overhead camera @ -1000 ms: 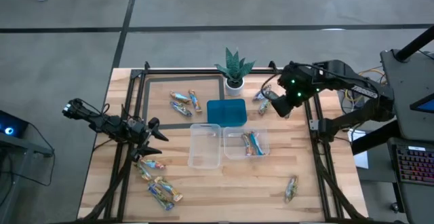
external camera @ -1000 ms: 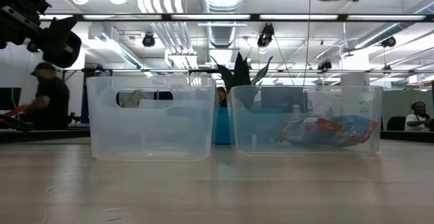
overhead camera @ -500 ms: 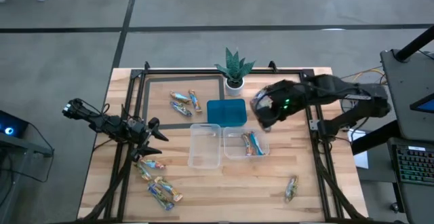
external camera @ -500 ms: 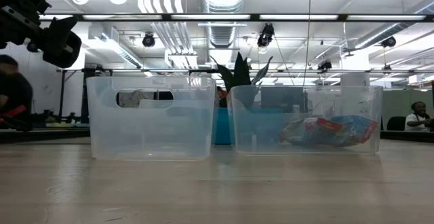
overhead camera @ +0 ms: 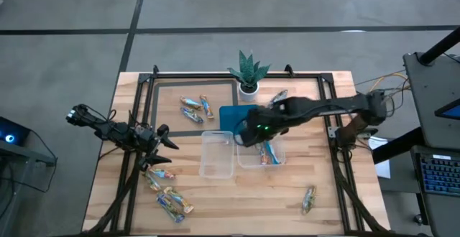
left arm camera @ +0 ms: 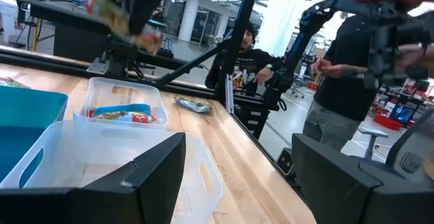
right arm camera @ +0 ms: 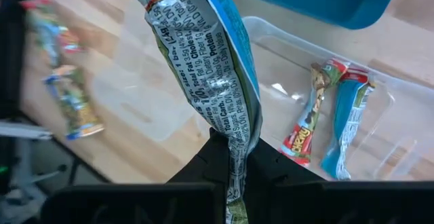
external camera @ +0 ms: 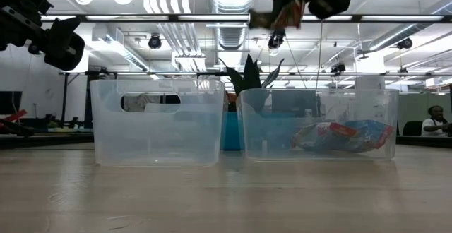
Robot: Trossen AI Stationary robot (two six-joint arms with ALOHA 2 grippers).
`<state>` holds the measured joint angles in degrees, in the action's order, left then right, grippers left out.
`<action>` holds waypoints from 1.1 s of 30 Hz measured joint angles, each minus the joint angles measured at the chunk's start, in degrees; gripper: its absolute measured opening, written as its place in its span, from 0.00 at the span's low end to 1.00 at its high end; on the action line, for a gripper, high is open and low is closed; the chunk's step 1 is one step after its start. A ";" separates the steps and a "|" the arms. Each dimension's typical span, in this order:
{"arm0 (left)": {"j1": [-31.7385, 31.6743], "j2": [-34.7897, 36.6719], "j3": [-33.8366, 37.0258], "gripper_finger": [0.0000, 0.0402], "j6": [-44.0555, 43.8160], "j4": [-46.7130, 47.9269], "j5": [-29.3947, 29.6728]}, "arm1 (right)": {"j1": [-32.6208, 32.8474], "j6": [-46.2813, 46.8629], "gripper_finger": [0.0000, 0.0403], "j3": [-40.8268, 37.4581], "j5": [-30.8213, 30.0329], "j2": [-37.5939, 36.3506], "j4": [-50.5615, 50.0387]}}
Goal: Pick and place Granola Bars by type
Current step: Put the red granola bar into the right transparent bin
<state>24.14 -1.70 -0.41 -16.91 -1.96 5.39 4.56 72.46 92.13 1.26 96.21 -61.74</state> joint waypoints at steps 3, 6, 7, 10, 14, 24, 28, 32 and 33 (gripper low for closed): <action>-0.02 0.00 0.00 0.62 0.00 0.00 0.00 | 0.09 0.19 0.03 -0.01 -0.06 3.49 0.90; -0.02 0.00 -0.01 0.62 -0.02 0.00 0.00 | 0.15 1.30 0.03 -0.04 -0.43 6.68 0.90; -0.01 0.00 -0.01 0.62 0.00 0.00 0.00 | 0.17 1.52 0.03 -0.12 -0.42 7.55 0.98; -0.01 0.00 0.00 0.62 -0.01 0.00 0.00 | 0.37 2.28 0.03 -0.17 -0.42 9.83 1.97; 0.00 0.00 0.00 0.62 0.00 0.00 0.00 | 0.48 3.80 0.03 -1.57 -0.46 10.83 5.18; 0.00 -0.02 0.01 0.62 0.00 0.00 0.00 | 1.03 10.09 0.03 -10.18 -1.05 9.06 15.78; -0.01 0.00 0.01 0.62 -0.02 0.00 0.00 | 1.46 13.54 0.03 -14.27 -1.03 7.97 17.87; -0.01 -0.02 -0.01 0.62 0.00 0.00 -0.02 | 2.08 17.34 0.03 -17.98 -0.99 6.87 20.27; -0.01 -0.02 0.00 0.62 0.00 -0.02 0.00 | 2.27 18.19 0.03 -18.68 -0.94 6.85 20.95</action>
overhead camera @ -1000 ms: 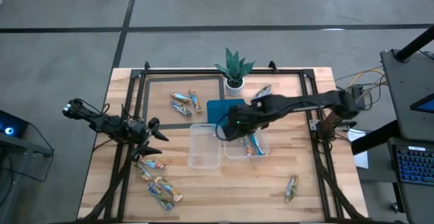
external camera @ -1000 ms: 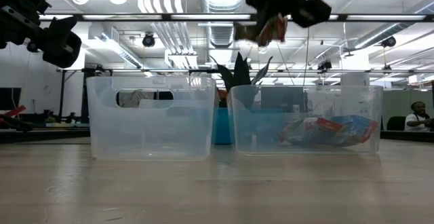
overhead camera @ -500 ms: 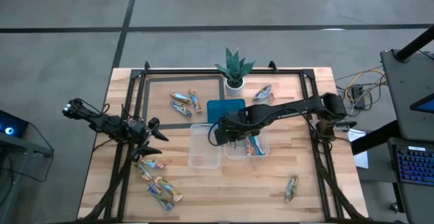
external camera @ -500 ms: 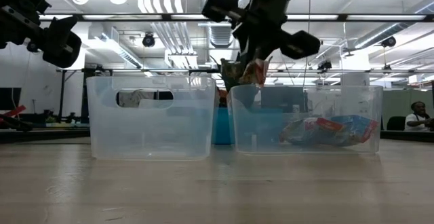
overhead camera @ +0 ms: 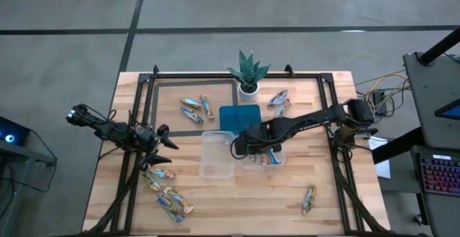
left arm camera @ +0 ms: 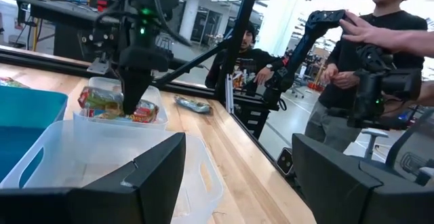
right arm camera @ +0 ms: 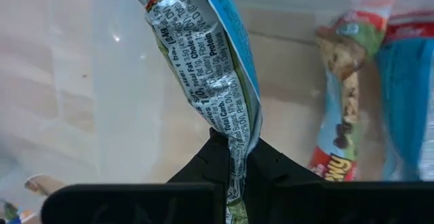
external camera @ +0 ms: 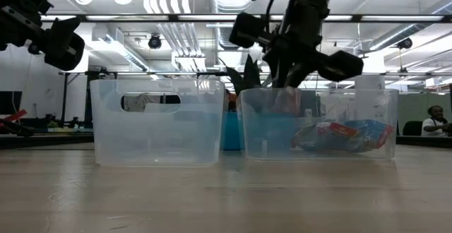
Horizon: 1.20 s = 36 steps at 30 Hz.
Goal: Pick and place Granola Bars by type
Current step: Put the red granola bar into the right transparent bin
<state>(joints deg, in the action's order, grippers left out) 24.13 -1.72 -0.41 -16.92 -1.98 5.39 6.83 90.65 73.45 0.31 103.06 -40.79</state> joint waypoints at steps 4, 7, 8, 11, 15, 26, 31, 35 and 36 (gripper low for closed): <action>0.00 0.02 0.01 0.62 0.01 0.00 0.00 | 0.47 2.51 0.03 -2.84 1.12 -0.53 0.99; -0.01 0.00 0.01 0.62 0.01 0.00 0.00 | 0.74 4.17 0.03 -4.76 1.47 -0.84 0.85; 0.01 0.00 0.01 0.62 0.01 -0.01 0.00 | 0.75 4.29 0.03 -5.42 1.49 -0.84 1.42; -0.01 0.00 -0.01 0.62 0.00 -0.02 0.00 | 0.71 4.37 0.03 -7.42 1.49 -0.92 4.02; -0.01 0.00 0.01 0.62 -0.01 -0.02 0.00 | 0.68 5.09 0.03 -10.18 1.52 -0.93 8.27; 0.01 0.00 0.00 0.62 0.00 -0.02 0.00 | 0.55 5.67 0.05 -16.29 2.93 -1.65 16.10; 0.01 0.00 0.01 0.62 0.01 -0.04 0.00 | 0.49 3.18 0.11 -16.64 1.83 -3.31 14.38; 0.01 0.00 0.00 0.62 0.01 -0.04 0.00 | 0.37 2.71 0.18 -16.55 -0.41 -5.80 10.25; -0.01 0.01 0.01 0.62 0.01 -0.04 0.00 | 0.33 2.36 0.19 -16.55 -0.50 -6.36 9.32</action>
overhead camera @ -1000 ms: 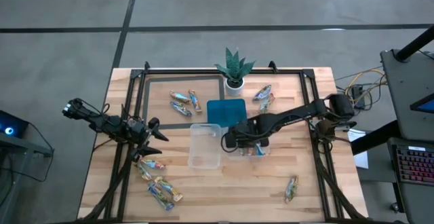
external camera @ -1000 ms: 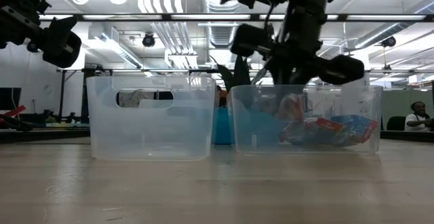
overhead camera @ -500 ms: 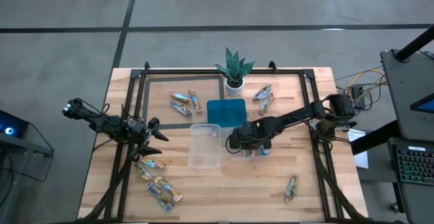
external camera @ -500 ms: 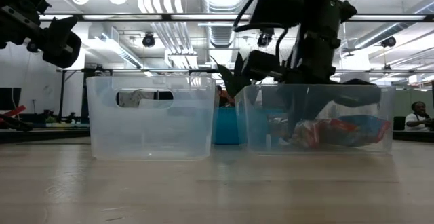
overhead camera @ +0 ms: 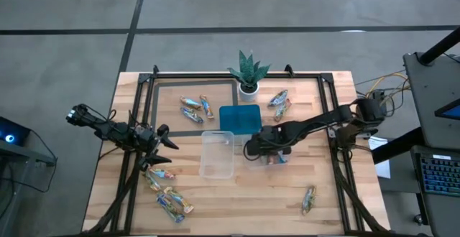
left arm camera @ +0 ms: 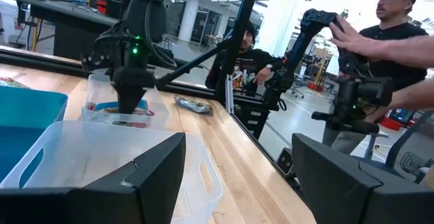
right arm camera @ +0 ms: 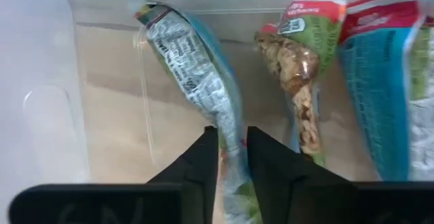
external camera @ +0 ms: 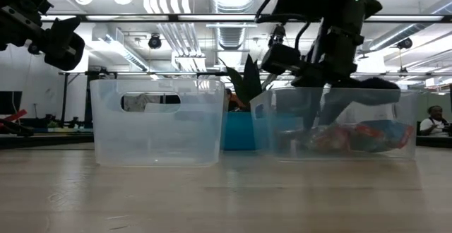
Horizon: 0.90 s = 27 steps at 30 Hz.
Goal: Pick and place Granola Bars by type
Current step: Put the red granola bar into the right transparent bin
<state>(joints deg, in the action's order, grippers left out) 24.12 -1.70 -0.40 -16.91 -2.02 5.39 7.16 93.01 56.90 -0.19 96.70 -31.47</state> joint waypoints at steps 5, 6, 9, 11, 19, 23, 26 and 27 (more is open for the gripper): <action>0.02 -0.01 -0.02 0.62 0.00 0.00 0.00 | 0.07 -1.99 0.27 0.37 -0.02 -2.21 -3.86; 0.02 -0.01 -0.01 0.62 0.00 0.00 0.00 | 0.06 -2.57 0.29 0.64 -0.02 -2.63 -4.82; 0.02 -0.01 -0.02 0.62 0.00 0.00 0.00 | 0.00 -5.30 0.33 1.74 -0.32 -3.92 -6.91; 0.02 -0.01 -0.02 0.62 -0.01 0.00 0.00 | 0.00 -7.47 0.35 3.10 -1.32 -4.78 -8.82; 0.00 -0.01 -0.02 0.62 0.00 -0.02 0.00 | -0.04 -19.91 0.37 12.45 -4.85 -5.68 -16.66; 0.00 -0.01 -0.02 0.62 -0.02 -0.02 0.00 | -0.04 -25.44 0.36 17.51 -4.97 -5.68 -20.15; 0.00 -0.01 -0.02 0.62 0.00 -0.02 0.00 | -0.04 -28.76 0.34 21.26 -5.01 -5.68 -22.12; 0.02 -0.01 0.00 0.62 0.00 -0.02 0.00 | -0.04 -29.92 0.34 22.37 -5.01 -5.68 -22.75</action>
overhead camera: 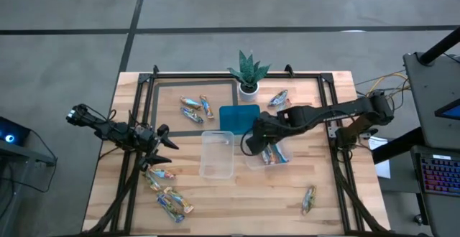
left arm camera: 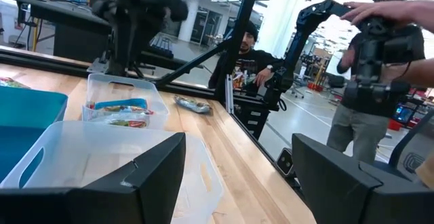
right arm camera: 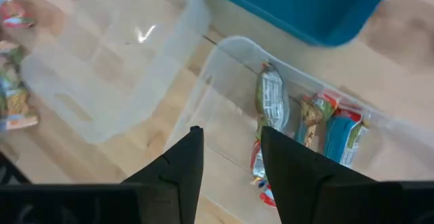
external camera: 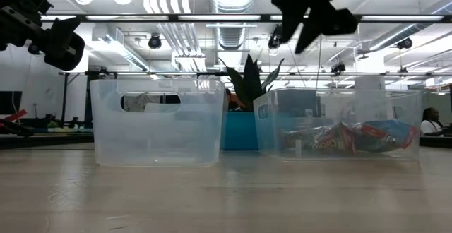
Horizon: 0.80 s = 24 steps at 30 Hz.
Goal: Pick and place Granola Bars by type
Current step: Put the red granola bar into the right transparent bin
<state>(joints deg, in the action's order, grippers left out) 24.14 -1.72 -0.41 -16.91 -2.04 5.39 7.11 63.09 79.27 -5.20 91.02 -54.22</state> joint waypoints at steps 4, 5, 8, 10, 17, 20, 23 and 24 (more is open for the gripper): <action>0.00 0.00 -0.01 0.62 0.00 0.00 0.00 | 0.00 -4.81 0.33 4.38 -0.02 0.00 -0.66; -0.01 0.00 0.00 0.62 -0.01 0.00 0.00 | 0.00 -6.00 0.32 5.44 -0.01 0.00 -1.16; -0.01 0.00 -0.01 0.62 -0.01 0.00 0.00 | 0.00 -9.12 0.32 8.12 0.03 0.00 -2.05; 0.00 0.02 -0.02 0.62 0.00 0.00 0.00 | 0.00 -11.38 0.32 9.44 0.28 0.00 -2.89; 0.00 0.00 0.00 0.62 0.00 0.00 0.00 | -0.02 -22.48 0.32 11.70 2.21 0.05 -3.04; 0.00 0.00 0.00 0.62 0.00 0.00 0.00 | 0.00 -28.01 0.31 12.56 3.68 0.09 -4.07; 0.00 0.00 -0.02 0.62 -0.02 0.00 0.00 | -0.02 -33.40 0.31 13.74 3.70 0.09 -6.00; 0.00 0.00 0.00 0.62 -0.01 -0.01 0.00 | -0.09 -35.50 0.31 14.17 3.68 0.09 -6.73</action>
<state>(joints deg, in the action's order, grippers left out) 24.14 -1.72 -0.40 -16.91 -2.05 5.39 7.03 27.59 93.44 -1.52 91.11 -60.96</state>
